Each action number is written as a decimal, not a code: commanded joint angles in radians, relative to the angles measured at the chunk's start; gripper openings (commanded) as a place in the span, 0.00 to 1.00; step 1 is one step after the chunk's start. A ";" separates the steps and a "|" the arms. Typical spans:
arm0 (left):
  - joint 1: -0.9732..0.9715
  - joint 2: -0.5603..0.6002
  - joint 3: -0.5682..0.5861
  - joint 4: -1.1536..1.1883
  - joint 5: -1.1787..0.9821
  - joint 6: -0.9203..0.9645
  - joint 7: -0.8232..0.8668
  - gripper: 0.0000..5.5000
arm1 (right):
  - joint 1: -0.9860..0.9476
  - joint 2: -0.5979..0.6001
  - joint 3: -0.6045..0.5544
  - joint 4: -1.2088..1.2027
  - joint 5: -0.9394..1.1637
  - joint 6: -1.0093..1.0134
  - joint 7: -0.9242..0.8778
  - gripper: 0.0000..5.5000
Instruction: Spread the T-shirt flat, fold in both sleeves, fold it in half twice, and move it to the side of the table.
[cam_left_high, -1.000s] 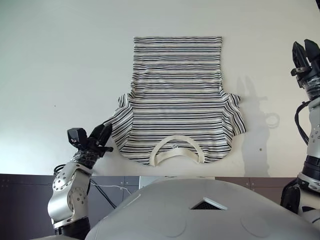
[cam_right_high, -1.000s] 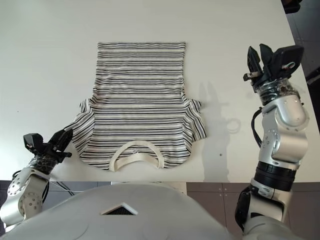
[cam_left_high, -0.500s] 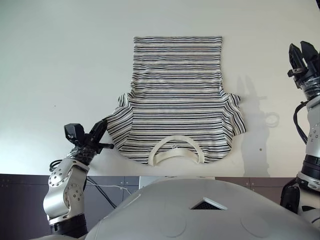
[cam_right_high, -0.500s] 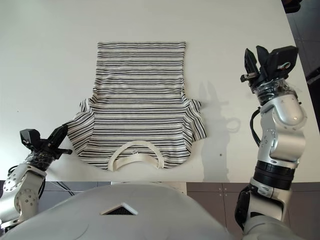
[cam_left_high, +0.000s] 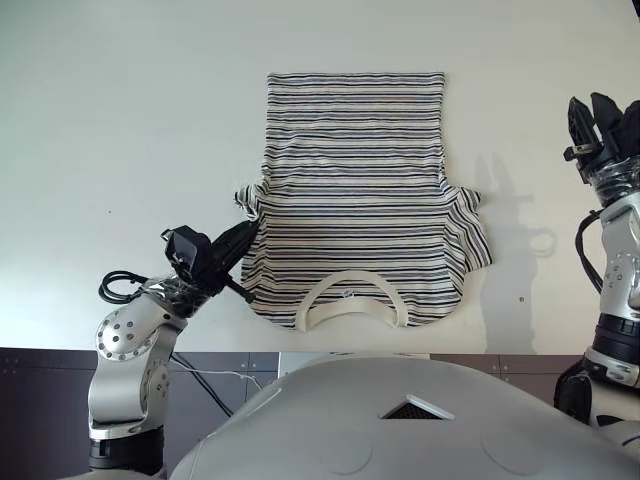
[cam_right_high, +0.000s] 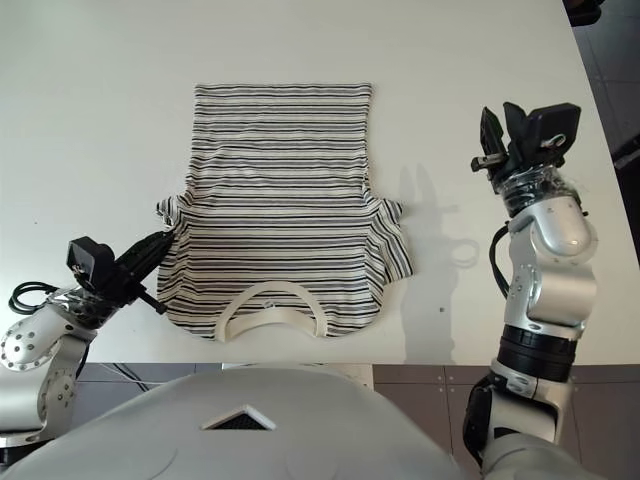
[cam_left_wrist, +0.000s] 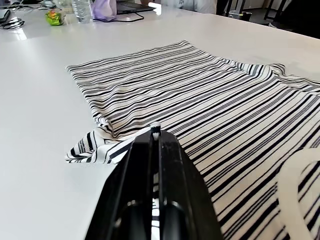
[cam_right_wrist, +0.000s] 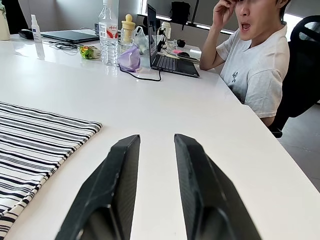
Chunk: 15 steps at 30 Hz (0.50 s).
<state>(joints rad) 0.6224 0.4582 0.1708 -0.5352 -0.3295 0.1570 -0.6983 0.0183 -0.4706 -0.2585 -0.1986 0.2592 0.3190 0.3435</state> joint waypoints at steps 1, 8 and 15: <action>0.031 0.043 -0.064 0.013 0.099 -0.120 -0.046 0.02 | -0.010 0.012 0.011 0.001 -0.011 -0.012 -0.002 0.23; 0.013 0.096 -0.205 0.125 0.324 -0.310 -0.048 0.02 | -0.068 0.003 0.034 0.049 -0.013 -0.019 0.016 0.23; -0.023 0.097 -0.249 0.141 0.380 -0.312 -0.007 0.10 | -0.079 0.008 0.044 0.059 -0.017 -0.021 0.025 0.23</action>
<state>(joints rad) 0.6200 0.5500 -0.0762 -0.3965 0.0461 -0.1664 -0.7182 -0.0508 -0.4635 -0.2164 -0.1436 0.2478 0.3026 0.3651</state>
